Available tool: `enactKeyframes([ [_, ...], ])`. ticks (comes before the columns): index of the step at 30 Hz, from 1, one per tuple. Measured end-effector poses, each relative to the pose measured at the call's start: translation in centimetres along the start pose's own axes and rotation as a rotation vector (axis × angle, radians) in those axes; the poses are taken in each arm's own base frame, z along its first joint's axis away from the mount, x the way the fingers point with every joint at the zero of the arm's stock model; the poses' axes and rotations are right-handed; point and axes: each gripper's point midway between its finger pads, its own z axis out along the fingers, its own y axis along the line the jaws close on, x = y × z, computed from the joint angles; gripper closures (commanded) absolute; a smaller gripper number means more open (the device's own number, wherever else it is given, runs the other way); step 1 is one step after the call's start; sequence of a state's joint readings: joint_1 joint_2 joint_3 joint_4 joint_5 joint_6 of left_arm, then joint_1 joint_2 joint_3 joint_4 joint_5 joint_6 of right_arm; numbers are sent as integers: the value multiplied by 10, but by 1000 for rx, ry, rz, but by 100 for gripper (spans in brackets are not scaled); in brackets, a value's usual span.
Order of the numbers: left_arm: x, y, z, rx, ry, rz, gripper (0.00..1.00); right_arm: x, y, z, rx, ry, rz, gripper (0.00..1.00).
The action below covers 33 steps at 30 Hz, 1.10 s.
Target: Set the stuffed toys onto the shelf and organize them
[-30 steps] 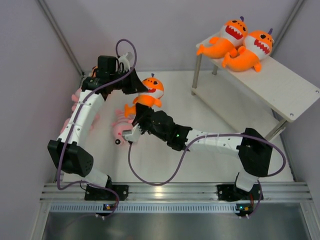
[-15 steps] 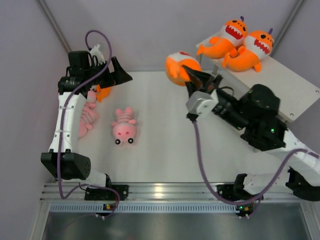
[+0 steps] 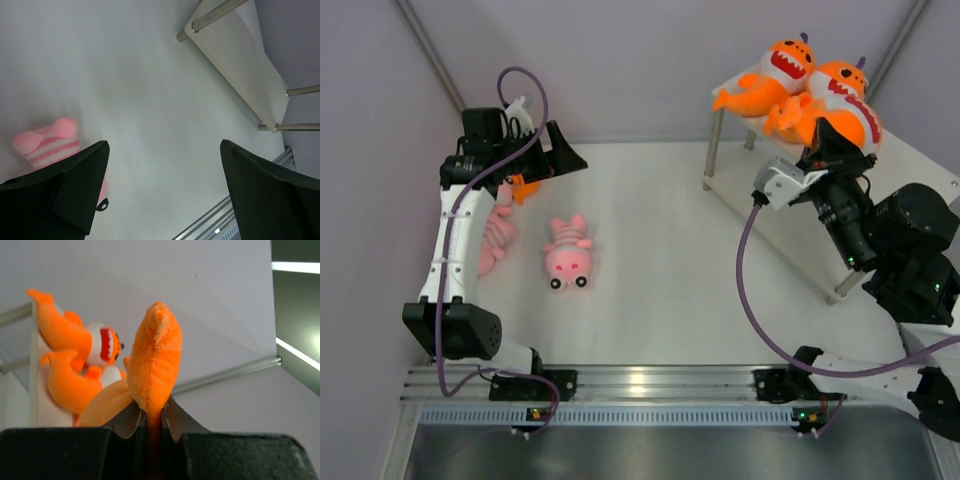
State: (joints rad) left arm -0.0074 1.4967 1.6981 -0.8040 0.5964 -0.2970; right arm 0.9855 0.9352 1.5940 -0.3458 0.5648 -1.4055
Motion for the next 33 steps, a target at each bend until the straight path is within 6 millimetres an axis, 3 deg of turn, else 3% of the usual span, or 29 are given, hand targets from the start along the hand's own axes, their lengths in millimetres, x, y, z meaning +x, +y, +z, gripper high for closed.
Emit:
enactKeyframes([
  [4, 2, -2, 0, 16, 9, -3, 2, 57, 24, -10, -81, 194, -137, 100],
  [10, 5, -6, 0, 39, 20, -7, 2, 112, 53, -16, -188, 340, -193, 100],
  [17, 5, -7, 0, 47, 23, -7, 2, 156, 113, -19, -366, 399, -164, 100],
  [22, 7, -9, 0, 58, 29, -8, 2, 170, 136, -23, -421, 400, -120, 100],
  [24, 7, -9, 0, 60, 30, -9, 2, 172, 140, -24, -421, 396, -105, 81],
  [25, 7, -10, 0, 60, 30, -9, 2, 173, 142, -25, -419, 396, -96, 65],
  [27, 7, -9, 0, 61, 30, -8, 2, 175, 145, -26, -415, 397, -74, 54],
  [28, 7, -9, 0, 60, 30, -9, 2, 175, 148, -26, -418, 396, -66, 43],
  [33, 8, -9, 0, 60, 32, -10, 2, 169, 148, -30, -405, 367, -22, 23],
])
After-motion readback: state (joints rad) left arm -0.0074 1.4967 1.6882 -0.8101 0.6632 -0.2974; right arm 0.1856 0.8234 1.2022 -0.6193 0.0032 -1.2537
